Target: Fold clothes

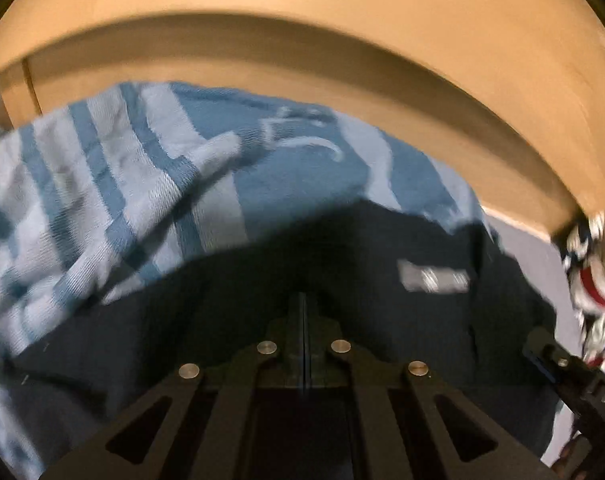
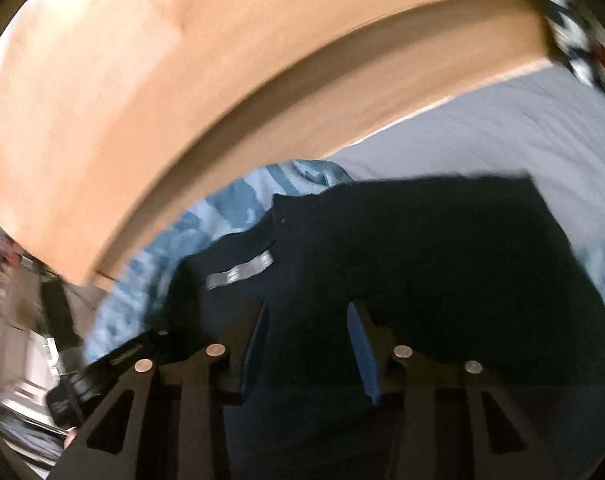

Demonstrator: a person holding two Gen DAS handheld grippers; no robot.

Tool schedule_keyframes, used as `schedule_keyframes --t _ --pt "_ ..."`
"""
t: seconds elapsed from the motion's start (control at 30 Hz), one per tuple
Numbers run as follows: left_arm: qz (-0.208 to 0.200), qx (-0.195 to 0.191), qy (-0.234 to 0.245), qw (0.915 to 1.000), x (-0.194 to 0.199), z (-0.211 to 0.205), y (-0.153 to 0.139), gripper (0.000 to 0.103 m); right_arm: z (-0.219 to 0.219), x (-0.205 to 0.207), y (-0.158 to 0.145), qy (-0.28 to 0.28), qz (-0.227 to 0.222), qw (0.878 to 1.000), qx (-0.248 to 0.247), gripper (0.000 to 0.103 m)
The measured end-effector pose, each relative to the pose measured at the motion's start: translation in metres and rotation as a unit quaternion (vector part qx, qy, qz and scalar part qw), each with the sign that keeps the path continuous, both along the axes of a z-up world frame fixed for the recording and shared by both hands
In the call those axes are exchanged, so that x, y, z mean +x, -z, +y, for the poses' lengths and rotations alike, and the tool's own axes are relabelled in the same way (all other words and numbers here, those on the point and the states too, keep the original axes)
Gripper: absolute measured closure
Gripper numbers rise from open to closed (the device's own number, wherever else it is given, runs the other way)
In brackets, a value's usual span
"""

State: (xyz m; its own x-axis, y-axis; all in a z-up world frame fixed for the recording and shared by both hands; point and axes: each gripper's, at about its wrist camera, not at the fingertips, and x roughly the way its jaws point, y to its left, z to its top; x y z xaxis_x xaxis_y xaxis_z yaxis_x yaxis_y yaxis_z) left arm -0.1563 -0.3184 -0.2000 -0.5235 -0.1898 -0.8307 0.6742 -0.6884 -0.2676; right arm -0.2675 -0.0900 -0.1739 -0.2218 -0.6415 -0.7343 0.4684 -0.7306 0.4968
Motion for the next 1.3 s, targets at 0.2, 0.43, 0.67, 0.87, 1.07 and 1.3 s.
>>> schedule_keyframes --t 0.2,0.43,0.67,0.87,1.07,1.3 --pt "-0.007 -0.014 -0.009 0.9998 -0.034 -0.010 0.005 0.101 -0.062 -0.058 0.024 -0.001 0.025 0.994 0.110 0.066" --pt "0.082 -0.021 -0.078 0.9934 0.070 0.028 -0.043 0.101 0.007 -0.011 -0.016 0.023 0.042 0.999 0.003 0.055" --pt "0.040 -0.006 -0.205 0.9780 0.159 0.003 0.014 0.101 0.076 0.000 0.023 0.148 -0.002 0.985 0.090 0.062" --pt "0.081 0.012 -0.225 0.9710 0.181 0.020 -0.030 0.101 0.077 -0.012 0.009 0.165 -0.010 0.985 0.053 0.061" --pt "-0.005 0.010 -0.228 0.9736 0.197 0.035 0.010 0.100 0.106 0.005 0.008 0.210 0.001 0.971 0.114 0.061" --pt "0.039 -0.041 -0.213 0.9754 0.207 0.077 -0.034 0.101 0.134 0.017 0.002 0.236 0.005 0.970 0.053 0.062"
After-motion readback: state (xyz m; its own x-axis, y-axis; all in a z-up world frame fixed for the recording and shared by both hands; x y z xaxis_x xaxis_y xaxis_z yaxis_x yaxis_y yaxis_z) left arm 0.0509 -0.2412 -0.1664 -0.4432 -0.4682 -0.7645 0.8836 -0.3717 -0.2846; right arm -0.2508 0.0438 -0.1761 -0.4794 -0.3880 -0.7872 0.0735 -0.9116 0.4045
